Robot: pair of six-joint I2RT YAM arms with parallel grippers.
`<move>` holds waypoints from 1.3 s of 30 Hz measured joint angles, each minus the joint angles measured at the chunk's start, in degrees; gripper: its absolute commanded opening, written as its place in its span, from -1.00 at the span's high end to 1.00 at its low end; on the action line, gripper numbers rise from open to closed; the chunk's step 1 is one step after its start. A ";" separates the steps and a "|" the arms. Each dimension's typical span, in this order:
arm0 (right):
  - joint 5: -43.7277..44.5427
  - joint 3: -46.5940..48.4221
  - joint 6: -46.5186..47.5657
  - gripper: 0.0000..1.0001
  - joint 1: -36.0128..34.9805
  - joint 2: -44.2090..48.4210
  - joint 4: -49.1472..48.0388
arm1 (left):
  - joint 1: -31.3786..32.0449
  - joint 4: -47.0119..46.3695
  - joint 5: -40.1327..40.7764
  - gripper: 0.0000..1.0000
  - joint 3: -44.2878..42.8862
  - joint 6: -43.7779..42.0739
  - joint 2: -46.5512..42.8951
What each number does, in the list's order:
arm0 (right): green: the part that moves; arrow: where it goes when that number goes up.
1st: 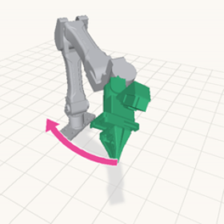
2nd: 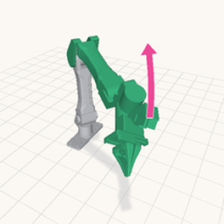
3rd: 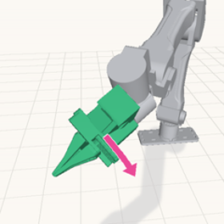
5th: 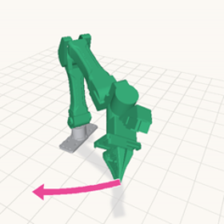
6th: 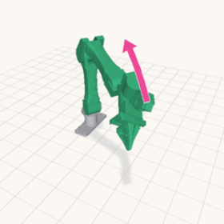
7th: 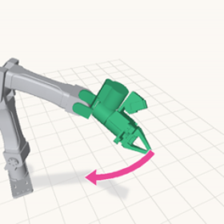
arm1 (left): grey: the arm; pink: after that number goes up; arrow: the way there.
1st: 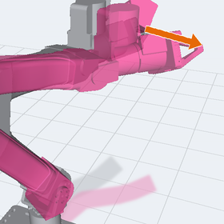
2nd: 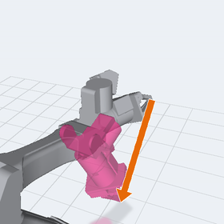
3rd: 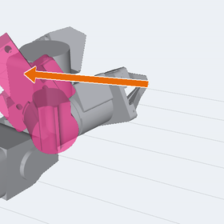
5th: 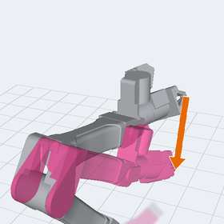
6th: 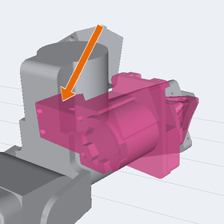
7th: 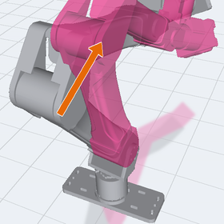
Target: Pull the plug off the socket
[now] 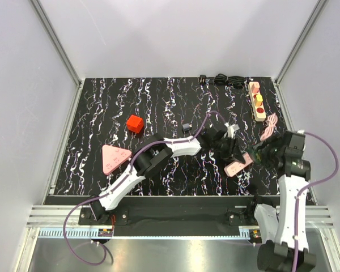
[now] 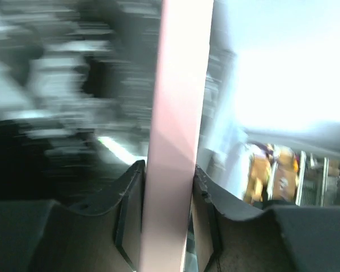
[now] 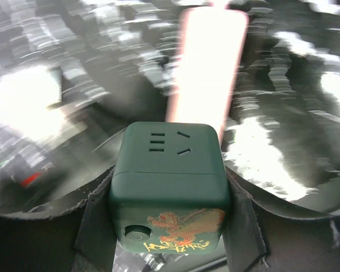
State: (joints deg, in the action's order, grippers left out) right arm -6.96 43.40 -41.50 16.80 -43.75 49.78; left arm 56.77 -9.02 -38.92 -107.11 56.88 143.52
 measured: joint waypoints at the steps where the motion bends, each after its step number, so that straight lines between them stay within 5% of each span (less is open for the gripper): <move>1: -1.70 2.47 -0.15 1.00 -0.33 1.01 0.72 | -0.13 1.29 2.29 1.00 0.26 -0.09 0.94; 12: -6.36 10.05 0.70 1.00 -0.68 0.96 3.13 | -1.88 1.57 6.29 1.00 -1.46 0.09 2.86; 27: 3.41 15.54 6.21 1.00 -0.68 -1.53 6.23 | 0.28 2.10 6.14 1.00 -2.51 -7.85 2.84; 30: 3.63 15.58 6.97 1.00 -0.68 -1.66 6.71 | 1.03 2.75 5.92 0.83 -2.95 -9.38 2.84; 31: 3.80 15.58 7.19 1.00 -0.68 -1.75 6.80 | 1.33 3.08 5.79 0.48 -3.15 -9.79 2.84; 33: 3.93 15.61 7.45 1.00 -0.68 -1.90 6.84 | 2.08 3.58 5.53 0.12 -3.43 -10.38 2.84; 39: 3.89 15.91 8.24 1.00 -0.68 -2.49 7.17 | 4.79 1.49 4.66 -0.39 1.66 -11.13 -0.44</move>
State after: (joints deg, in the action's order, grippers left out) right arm -3.07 59.31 -33.26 16.12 -46.24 56.95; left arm 61.56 -7.53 -34.26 -105.45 45.76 143.09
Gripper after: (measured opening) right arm 0.665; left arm 0.614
